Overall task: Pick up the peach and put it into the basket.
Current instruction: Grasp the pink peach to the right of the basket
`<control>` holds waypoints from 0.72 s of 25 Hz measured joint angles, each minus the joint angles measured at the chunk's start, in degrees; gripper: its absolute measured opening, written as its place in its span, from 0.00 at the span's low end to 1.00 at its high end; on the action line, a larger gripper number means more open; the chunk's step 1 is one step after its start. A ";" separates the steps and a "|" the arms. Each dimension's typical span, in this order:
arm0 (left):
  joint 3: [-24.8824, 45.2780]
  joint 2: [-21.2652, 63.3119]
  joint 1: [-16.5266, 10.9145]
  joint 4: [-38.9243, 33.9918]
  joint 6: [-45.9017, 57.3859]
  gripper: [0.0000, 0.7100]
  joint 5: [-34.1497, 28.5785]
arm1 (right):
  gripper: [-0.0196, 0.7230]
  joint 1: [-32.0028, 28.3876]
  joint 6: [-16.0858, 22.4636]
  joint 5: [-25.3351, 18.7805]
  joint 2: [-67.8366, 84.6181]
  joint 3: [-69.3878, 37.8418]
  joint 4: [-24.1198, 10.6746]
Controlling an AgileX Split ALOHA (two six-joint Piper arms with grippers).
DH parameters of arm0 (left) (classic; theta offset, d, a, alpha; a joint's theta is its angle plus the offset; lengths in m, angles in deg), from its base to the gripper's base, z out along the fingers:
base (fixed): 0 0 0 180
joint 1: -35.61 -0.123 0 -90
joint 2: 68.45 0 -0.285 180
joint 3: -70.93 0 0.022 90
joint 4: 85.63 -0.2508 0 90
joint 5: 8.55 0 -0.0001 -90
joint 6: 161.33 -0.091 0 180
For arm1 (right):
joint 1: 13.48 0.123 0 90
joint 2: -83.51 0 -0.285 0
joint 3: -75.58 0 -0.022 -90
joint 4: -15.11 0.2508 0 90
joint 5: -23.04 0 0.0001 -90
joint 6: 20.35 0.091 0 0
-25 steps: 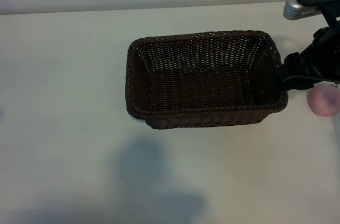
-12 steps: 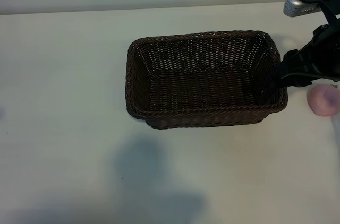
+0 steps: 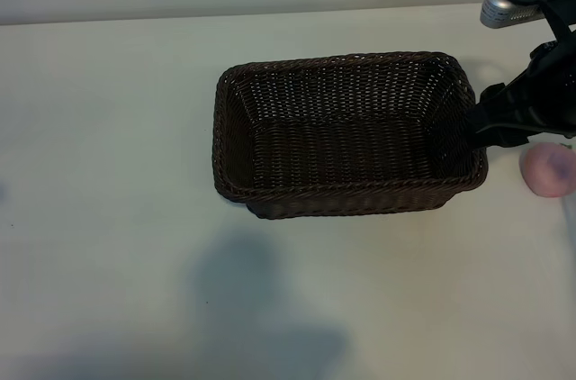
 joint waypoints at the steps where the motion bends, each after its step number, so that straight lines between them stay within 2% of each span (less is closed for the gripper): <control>1: 0.00 0.00 0.00 0.06 0.00 0.71 0.13 | 0.83 0.00 0.00 0.00 0.00 0.00 0.00; 9: 0.00 0.00 0.00 1.04 0.00 0.70 3.79 | 0.83 0.00 0.04 0.00 0.00 0.00 0.00; 18: 0.00 0.00 0.00 1.04 -0.08 0.70 4.62 | 0.83 0.00 0.04 0.00 0.00 0.00 0.00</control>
